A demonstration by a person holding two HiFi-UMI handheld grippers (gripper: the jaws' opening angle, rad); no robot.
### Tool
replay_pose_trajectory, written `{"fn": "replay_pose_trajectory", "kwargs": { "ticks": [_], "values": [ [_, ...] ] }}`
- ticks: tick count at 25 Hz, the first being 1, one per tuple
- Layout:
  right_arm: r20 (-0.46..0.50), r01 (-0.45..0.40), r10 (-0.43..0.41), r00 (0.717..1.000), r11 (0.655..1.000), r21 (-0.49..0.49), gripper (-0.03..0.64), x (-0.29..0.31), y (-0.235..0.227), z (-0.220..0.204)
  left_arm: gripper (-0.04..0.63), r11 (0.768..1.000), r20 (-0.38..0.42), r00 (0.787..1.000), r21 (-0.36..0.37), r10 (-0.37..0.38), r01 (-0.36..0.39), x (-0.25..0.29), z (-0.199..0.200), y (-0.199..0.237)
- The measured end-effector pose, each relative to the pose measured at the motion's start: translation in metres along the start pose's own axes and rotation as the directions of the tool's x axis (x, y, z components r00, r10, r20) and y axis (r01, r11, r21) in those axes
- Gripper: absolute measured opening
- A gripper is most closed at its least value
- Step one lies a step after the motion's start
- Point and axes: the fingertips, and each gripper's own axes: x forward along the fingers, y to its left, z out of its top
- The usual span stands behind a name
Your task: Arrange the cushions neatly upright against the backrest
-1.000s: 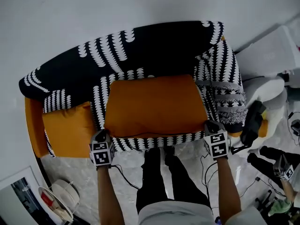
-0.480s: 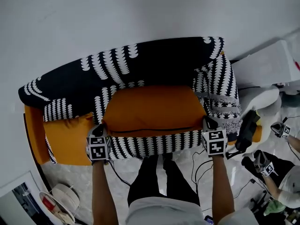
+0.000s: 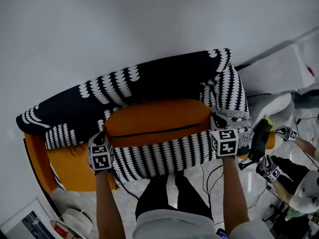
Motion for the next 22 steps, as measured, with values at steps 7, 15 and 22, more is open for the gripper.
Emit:
{"fn": "replay_pose_trajectory", "kwargs": {
  "ticks": [7,15,22],
  "values": [
    [0.053,0.0,-0.005,0.999,0.995,0.103,0.012,0.041,-0.008,0.038,0.034,1.0,0.038,0.999,-0.012,-0.01,0.01,0.033,0.039,0.016],
    [0.087,0.02,-0.035,0.996,0.985,0.171,0.012,0.078,-0.015,0.083,0.037,0.993,0.083,0.997,-0.114,-0.01,0.019,0.064,0.071,0.035],
    [0.077,0.066,-0.077,0.994,0.988,0.138,0.012,0.094,-0.018,0.1,0.038,0.991,0.104,0.994,-0.13,-0.023,0.036,0.074,0.078,0.037]
  ]
}}
